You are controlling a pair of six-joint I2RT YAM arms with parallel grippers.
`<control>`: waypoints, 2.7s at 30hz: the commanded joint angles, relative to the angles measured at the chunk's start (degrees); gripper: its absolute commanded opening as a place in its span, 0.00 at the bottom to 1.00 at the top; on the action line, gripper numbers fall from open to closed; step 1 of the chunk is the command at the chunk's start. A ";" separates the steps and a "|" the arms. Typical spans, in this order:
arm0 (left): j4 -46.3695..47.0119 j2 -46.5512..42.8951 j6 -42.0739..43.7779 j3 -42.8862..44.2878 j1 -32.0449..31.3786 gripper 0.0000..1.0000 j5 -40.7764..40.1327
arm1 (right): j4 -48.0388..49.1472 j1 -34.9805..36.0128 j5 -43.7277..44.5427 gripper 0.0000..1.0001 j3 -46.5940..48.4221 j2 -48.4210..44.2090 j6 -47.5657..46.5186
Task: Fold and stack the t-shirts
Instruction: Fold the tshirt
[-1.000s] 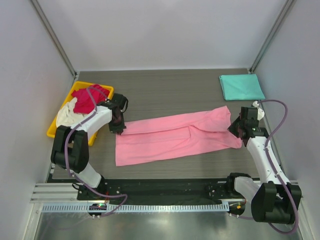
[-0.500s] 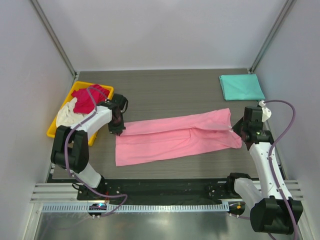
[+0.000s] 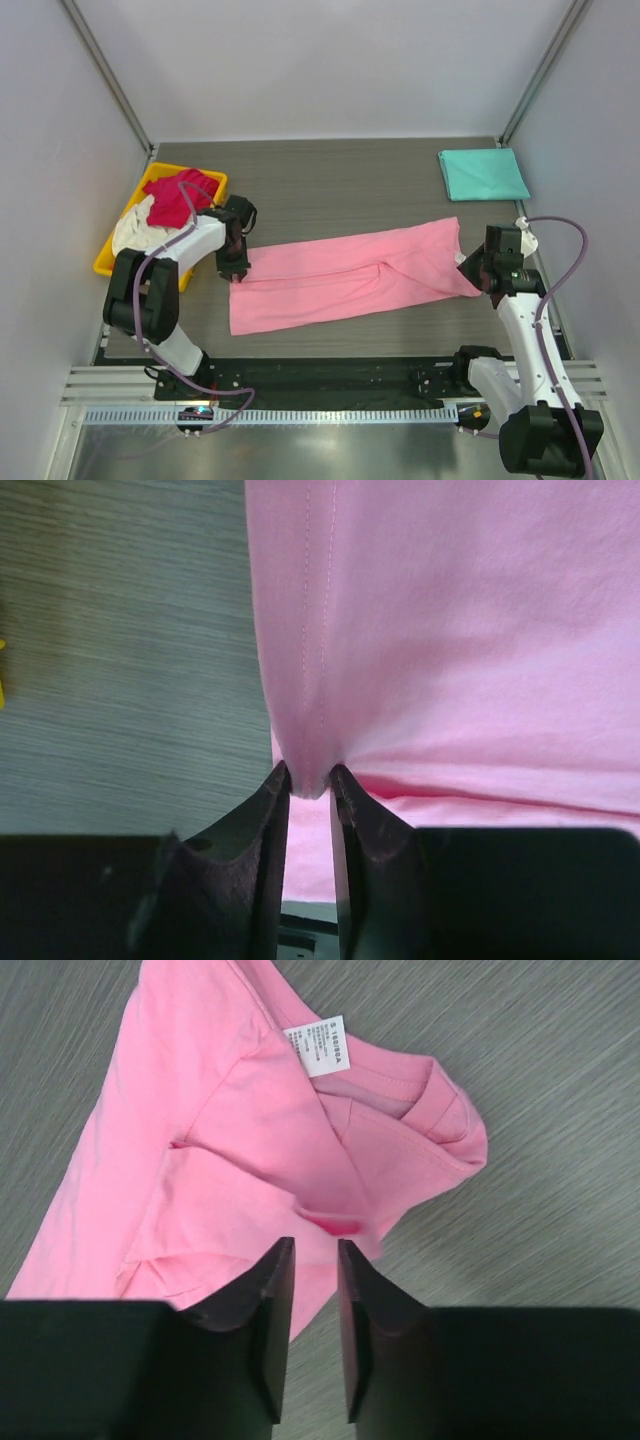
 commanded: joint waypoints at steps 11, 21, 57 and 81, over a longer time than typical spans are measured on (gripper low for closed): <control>1.50 1.27 1.14 10.08 -0.94 0.30 7.56 | 5.30 -0.02 -17.26 0.38 9.80 13.17 -6.09; 1.87 13.13 1.14 12.98 -0.76 0.31 2.83 | 10.49 5.43 -14.09 0.40 16.74 35.58 -8.28; 27.53 23.33 -3.61 29.24 -25.10 0.39 31.20 | 4.00 15.27 -2.41 0.32 24.04 46.33 -5.74; 30.17 25.27 -5.63 23.80 -27.65 0.41 31.99 | 9.35 21.07 -9.43 0.01 25.44 43.69 -25.33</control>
